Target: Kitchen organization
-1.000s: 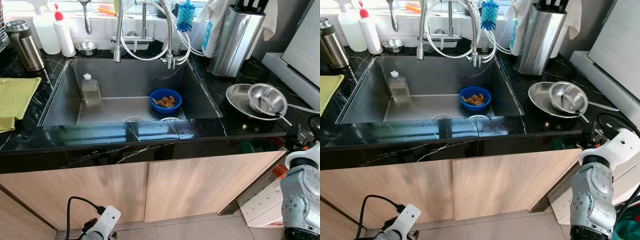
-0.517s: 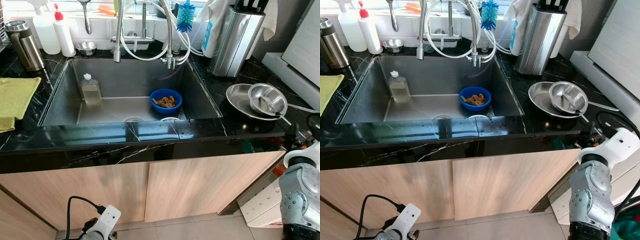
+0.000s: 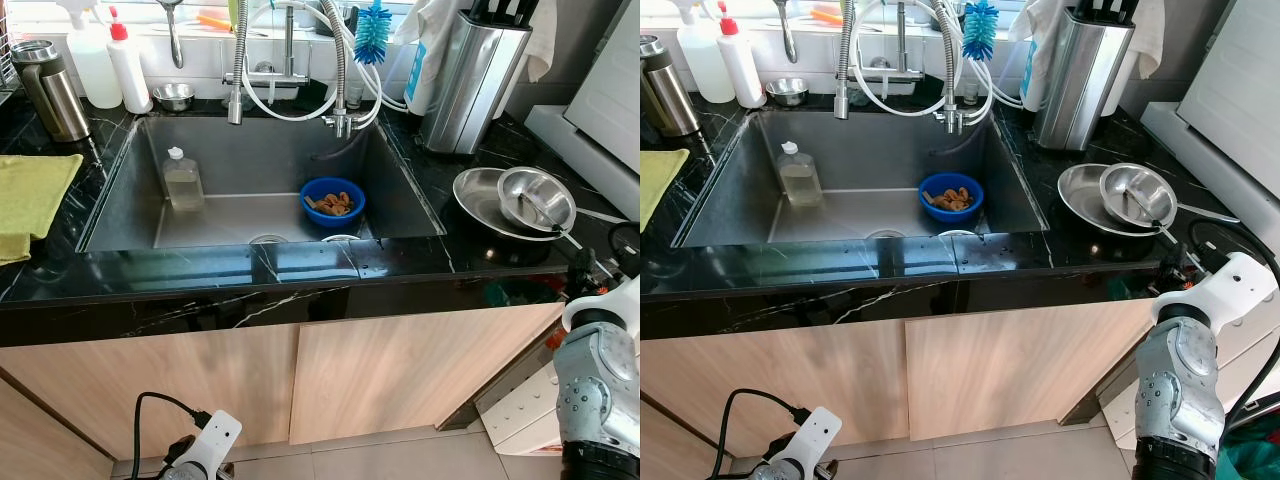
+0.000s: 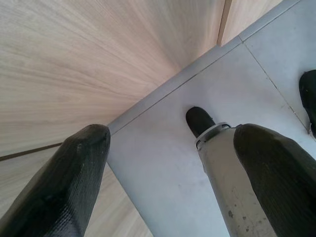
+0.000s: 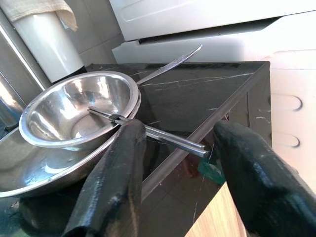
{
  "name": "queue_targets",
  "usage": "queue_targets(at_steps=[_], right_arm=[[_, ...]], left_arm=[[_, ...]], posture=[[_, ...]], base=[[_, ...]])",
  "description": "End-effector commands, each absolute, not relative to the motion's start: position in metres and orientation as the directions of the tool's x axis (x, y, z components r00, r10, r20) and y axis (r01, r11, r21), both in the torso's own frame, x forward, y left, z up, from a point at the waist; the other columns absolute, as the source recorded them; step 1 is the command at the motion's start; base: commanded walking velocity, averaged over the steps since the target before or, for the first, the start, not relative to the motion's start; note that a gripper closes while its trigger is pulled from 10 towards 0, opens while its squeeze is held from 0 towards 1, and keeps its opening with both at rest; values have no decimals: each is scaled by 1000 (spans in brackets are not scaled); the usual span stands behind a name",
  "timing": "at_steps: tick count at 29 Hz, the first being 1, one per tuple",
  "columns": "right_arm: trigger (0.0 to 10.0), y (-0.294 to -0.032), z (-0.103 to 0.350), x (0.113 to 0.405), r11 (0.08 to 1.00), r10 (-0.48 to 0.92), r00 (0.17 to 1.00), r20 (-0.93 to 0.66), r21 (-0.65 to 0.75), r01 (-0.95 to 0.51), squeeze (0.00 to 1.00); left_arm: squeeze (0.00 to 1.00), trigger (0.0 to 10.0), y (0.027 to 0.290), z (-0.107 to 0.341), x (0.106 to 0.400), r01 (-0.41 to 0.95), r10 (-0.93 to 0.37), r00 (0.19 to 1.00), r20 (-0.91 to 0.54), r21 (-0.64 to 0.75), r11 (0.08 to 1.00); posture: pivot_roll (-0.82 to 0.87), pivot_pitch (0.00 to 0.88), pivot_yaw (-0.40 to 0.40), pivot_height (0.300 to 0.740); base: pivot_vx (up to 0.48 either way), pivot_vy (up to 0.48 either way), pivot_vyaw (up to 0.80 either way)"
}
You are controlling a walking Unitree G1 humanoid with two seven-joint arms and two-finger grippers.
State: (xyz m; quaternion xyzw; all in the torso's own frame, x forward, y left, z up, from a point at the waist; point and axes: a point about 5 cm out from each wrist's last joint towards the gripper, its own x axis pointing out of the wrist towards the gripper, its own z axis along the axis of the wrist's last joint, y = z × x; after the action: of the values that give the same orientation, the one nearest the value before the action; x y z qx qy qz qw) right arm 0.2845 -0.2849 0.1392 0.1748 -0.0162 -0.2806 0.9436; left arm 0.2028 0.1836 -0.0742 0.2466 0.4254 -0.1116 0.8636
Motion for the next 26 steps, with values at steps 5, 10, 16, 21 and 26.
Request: queue_targets(at_steps=[5, 10, 16, 21, 26], right_arm=[[9255, -289, 142, 285, 777, -546, 836, -59, 339, 531, 0], [10000, -288, 142, 286, 779, -541, 839, -59, 341, 526, 0], [3490, -288, 145, 287, 782, -537, 842, -50, 345, 519, 0], [1333, -287, 146, 287, 784, -535, 844, -45, 348, 515, 0], [1373, -286, 146, 288, 784, -532, 846, -44, 351, 512, 0]], left_arm=[[0, 10000, 182, -75, 202, 410, 18, 612, -791, 337, 848], [0, 10000, 183, -74, 203, 408, 21, 613, -790, 338, 848], [0, 10000, 184, -74, 202, 406, 24, 612, -790, 340, 848], [0, 10000, 185, -75, 202, 406, 27, 612, -790, 343, 847], [0, 10000, 185, -75, 202, 404, 30, 614, -788, 347, 847]], posture=[[124, 44, -100, 740], [126, 42, -101, 740], [126, 39, -102, 740], [125, 35, -102, 740], [125, 31, -103, 740]], base=[[0, 0, 0], [0, 0, 0], [0, 0, 0], [0, 0, 0], [0, 0, 0]])
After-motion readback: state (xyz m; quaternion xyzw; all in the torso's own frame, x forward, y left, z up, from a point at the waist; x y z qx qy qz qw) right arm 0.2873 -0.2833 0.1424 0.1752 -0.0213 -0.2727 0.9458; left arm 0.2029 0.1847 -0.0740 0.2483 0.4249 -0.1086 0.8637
